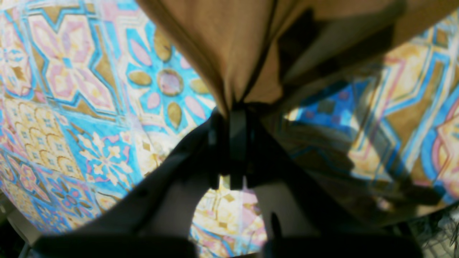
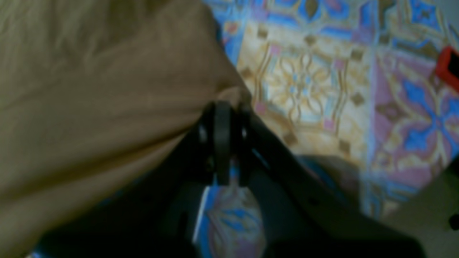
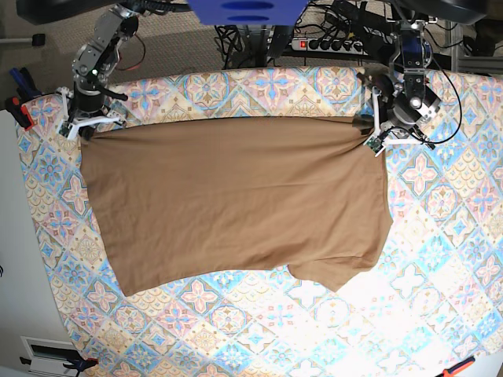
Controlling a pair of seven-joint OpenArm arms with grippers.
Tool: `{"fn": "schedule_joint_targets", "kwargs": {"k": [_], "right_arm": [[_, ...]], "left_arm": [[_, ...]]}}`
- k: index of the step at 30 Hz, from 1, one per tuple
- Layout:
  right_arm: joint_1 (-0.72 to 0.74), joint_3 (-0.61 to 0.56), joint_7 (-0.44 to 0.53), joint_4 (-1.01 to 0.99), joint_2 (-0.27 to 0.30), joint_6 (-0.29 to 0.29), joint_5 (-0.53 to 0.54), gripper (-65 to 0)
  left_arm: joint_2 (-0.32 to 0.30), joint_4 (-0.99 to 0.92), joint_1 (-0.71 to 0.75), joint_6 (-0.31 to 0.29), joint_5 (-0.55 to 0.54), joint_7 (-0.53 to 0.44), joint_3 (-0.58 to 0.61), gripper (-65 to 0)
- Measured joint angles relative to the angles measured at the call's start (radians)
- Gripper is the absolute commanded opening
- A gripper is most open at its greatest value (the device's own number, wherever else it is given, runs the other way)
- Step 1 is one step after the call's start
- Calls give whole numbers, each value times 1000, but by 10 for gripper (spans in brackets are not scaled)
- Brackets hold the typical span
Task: Layout the t-shirt on the table in an organized manner, then fold the t-shirt properly
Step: 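Release the shirt edge from both grippers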
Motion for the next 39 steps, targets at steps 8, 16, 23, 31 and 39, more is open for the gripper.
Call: {"fn": "schedule_joint_targets", "kwargs": {"k": [8, 16, 23, 31, 39], "right_arm": [[-2, 2, 11, 3, -25, -8, 0, -650], [-25, 2, 16, 6, -23, -1, 38, -650], [-49, 2, 19, 7, -23, -2, 131, -650], [-65, 2, 24, 8, -22, 1, 132, -650], [-87, 2, 32, 13, -20, 7, 142, -650]], "left_arm": [[0, 5, 33, 8, 2, -8, -10, -650], [17, 6, 50, 16, 12, -18, -20, -650], [50, 9, 50, 19, 33, -13, -24, -650], [64, 12, 61, 29, 58, -10, 4, -650], [64, 19, 80, 35, 54, -11, 9, -650]]}}
